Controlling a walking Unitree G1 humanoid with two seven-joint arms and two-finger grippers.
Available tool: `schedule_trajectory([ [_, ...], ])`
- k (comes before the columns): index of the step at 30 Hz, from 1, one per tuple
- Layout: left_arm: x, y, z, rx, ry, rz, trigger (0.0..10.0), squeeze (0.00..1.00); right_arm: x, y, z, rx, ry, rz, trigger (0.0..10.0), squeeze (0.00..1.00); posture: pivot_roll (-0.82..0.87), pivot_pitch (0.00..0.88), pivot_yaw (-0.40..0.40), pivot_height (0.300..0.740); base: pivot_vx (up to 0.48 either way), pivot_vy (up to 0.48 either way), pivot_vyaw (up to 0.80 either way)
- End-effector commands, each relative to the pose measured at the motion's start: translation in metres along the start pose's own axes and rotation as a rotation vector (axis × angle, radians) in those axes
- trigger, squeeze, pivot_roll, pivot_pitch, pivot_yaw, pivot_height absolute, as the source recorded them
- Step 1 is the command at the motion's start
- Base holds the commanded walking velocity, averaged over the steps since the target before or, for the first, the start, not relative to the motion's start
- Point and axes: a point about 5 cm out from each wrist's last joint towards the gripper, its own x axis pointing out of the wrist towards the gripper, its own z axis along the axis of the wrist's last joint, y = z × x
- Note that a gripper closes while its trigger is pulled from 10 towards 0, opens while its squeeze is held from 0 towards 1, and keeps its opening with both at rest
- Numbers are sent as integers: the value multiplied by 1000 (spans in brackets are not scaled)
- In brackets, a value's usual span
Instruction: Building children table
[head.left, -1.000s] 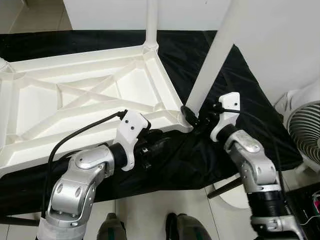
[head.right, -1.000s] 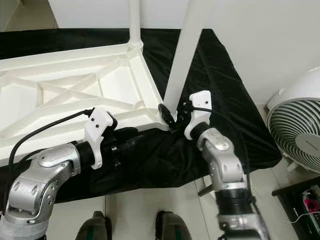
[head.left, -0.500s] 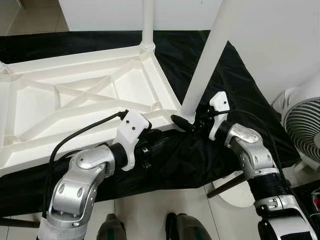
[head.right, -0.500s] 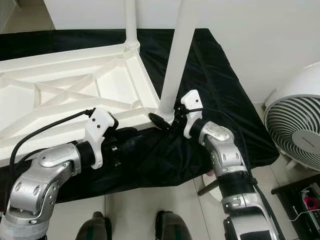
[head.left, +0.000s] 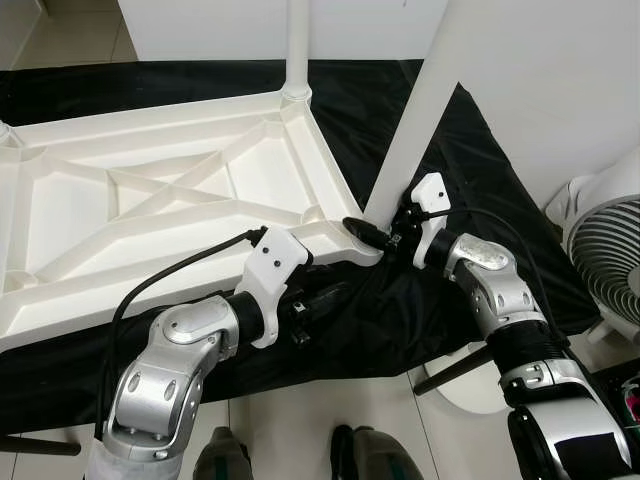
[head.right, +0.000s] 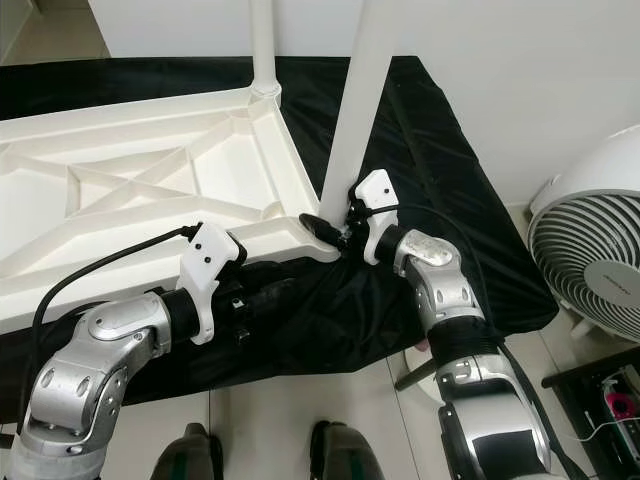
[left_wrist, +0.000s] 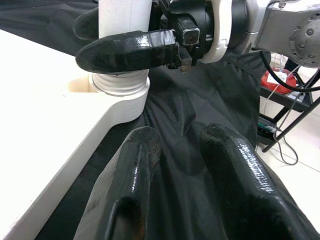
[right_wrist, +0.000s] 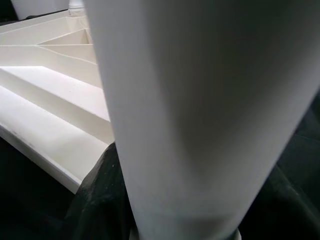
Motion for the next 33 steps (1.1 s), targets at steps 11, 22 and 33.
schedule_trajectory([
  [11,1,6,-1,3,-9,174,10000,0,2,25,-9,121,42,-359,0,0,-13,90,-41,740,0,0,0],
  [22,6,8,1,13,-13,152,10000,0,5,46,-14,216,105,-792,0,0,-32,84,-27,740,0,0,0],
  [33,6,7,1,15,-18,149,10000,0,-1,45,-1,260,32,-726,10000,1000,-27,76,-27,740,0,0,0],
])
